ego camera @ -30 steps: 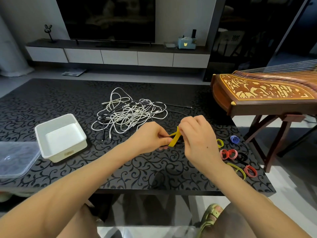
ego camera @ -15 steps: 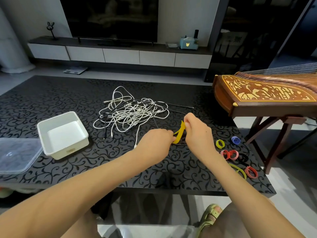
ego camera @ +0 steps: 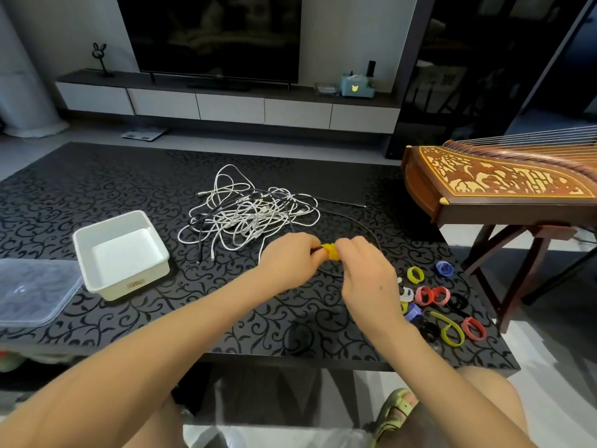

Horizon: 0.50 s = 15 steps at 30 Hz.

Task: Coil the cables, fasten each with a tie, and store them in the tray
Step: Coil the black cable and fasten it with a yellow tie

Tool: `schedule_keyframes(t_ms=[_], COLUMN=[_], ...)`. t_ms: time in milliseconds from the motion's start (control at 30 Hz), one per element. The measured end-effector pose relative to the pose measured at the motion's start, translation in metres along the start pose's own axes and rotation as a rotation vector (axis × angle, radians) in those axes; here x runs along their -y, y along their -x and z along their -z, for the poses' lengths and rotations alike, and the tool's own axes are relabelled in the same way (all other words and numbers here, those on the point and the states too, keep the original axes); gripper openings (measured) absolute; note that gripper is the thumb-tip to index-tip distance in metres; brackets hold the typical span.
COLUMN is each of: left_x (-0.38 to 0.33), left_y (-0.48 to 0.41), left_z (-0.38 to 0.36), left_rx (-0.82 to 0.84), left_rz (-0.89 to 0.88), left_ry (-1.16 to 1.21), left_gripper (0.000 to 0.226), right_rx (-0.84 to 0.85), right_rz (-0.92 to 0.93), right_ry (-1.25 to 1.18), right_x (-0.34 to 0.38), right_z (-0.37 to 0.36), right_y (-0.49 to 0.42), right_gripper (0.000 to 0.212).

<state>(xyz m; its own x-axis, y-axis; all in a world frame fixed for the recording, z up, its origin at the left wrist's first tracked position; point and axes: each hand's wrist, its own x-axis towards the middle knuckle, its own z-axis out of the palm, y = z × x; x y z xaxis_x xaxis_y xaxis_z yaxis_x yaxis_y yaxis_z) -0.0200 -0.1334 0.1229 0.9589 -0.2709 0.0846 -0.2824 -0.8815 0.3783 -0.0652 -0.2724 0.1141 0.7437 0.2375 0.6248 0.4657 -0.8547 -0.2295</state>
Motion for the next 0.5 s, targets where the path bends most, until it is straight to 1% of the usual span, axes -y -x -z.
schedule_keyframes(t_ms=[33, 67, 100, 133, 167, 233, 300, 367, 400, 433, 500], left_x=[0.001, 0.001, 0.002, 0.002, 0.002, -0.004, -0.014, -0.017, -0.015, -0.012, -0.003], left_y=[0.003, 0.007, 0.012, 0.015, 0.016, 0.016, 0.015, 0.013, 0.01, 0.007, 0.004], left_z=[-0.001, -0.002, -0.004, -0.007, -0.009, -0.015, -0.018, -0.018, -0.018, -0.015, -0.01], left_rx=[-0.026, -0.045, -0.047, -0.042, -0.039, -0.02, 0.049, 0.12, 0.143, 0.155, 0.153], left_rz=[-0.013, -0.027, -0.053, -0.074, -0.081, -0.056, 0.0, 0.05, 0.06, 0.055, 0.001], left_ry=[0.048, 0.087, 0.131, 0.136, 0.08, -0.116, -0.323, -0.414, -0.407, -0.352, -0.1], left_gripper=[0.02, 0.025, 0.038, 0.046, 0.046, 0.037, 0.024, 0.018, 0.019, 0.024, 0.046], right_rx=[-0.042, -0.082, -0.111, -0.128, -0.132, -0.093, -0.032, 0.015, 0.027, 0.018, -0.049], right_rz=[-0.035, -0.072, -0.113, -0.139, -0.138, -0.084, -0.018, -0.013, -0.047, -0.096, -0.225], right_ry=[-0.028, -0.078, -0.135, -0.184, -0.214, -0.234, -0.213, -0.21, -0.244, -0.314, -0.537], right_x=[-0.002, -0.002, -0.002, -0.002, -0.001, 0.002, 0.005, 0.004, 0.002, -0.001, -0.006], right_z=[0.001, 0.003, 0.005, 0.007, 0.007, 0.005, 0.0, -0.008, -0.012, -0.014, -0.013], right_y=[0.004, 0.005, 0.005, 0.004, 0.001, -0.006, -0.013, -0.012, -0.009, -0.003, 0.008], right_gripper=[0.017, 0.009, 0.007, 0.011, 0.013, 0.011, 0.012, 0.015, 0.016, 0.017, 0.025])
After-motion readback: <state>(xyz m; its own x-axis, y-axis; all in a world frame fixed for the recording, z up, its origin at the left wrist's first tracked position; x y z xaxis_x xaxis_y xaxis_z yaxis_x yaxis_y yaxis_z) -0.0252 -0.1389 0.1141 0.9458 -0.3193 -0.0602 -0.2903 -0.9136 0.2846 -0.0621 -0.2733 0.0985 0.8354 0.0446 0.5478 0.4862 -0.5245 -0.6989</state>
